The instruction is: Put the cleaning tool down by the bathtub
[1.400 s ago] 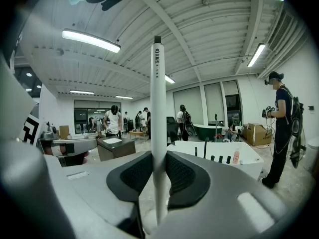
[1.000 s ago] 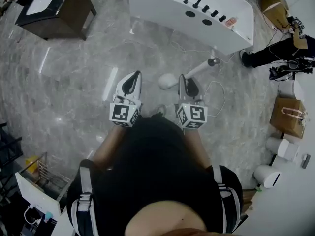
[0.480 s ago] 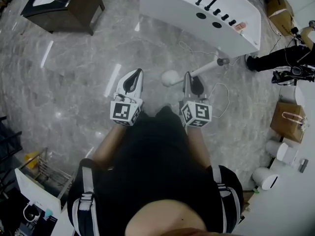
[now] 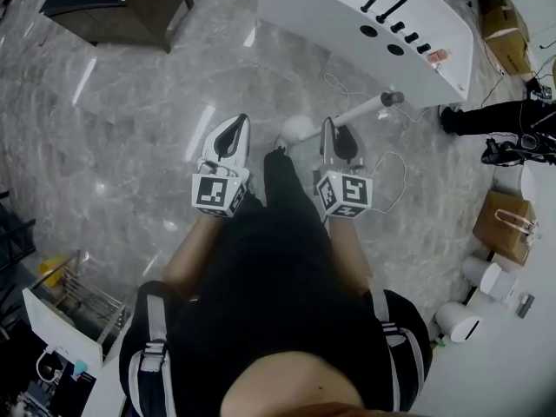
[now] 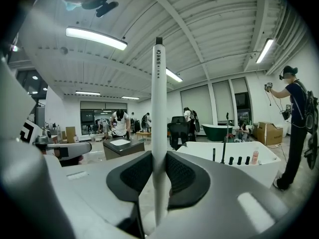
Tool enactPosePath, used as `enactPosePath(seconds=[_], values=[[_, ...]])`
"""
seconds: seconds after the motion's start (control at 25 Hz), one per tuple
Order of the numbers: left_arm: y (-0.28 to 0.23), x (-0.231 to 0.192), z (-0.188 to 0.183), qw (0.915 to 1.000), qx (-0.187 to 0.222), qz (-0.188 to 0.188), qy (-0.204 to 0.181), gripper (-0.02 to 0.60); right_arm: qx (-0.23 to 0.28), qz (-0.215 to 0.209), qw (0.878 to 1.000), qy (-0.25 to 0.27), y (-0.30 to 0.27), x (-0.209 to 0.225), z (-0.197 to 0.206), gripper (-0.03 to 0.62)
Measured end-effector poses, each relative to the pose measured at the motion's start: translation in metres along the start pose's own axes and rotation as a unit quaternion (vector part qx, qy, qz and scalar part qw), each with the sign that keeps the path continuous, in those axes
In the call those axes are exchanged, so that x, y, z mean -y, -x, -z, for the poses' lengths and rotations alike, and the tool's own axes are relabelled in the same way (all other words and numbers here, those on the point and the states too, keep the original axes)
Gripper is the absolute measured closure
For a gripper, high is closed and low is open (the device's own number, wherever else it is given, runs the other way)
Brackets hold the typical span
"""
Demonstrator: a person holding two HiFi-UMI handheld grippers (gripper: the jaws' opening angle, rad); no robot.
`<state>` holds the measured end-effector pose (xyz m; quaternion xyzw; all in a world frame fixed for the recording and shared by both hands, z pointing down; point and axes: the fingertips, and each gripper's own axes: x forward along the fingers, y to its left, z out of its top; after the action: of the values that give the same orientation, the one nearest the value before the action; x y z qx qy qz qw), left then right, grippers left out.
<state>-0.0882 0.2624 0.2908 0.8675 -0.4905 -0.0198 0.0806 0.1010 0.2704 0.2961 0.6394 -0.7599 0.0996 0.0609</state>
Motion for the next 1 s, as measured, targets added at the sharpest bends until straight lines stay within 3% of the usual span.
enactPosePath(seconds=[0.4,0.72,1.0], values=[[-0.091,-0.025,-0.005,0.9997,-0.003,-0.021,-0.009,0.572,0.000,-0.035,0.999,0.007,-0.099,0.030,-0.017,0.508],[-0.174,-0.018,-0.012,0.9990,0.002,-0.042,-0.013,0.572,-0.006,-0.060,0.998,0.013,-0.164,0.081,-0.029,0.508],[-0.214,-0.018,-0.011,0.9978,0.002,-0.064,-0.016,0.572,-0.005,-0.077,0.997,0.009,-0.200,0.106,-0.032,0.508]])
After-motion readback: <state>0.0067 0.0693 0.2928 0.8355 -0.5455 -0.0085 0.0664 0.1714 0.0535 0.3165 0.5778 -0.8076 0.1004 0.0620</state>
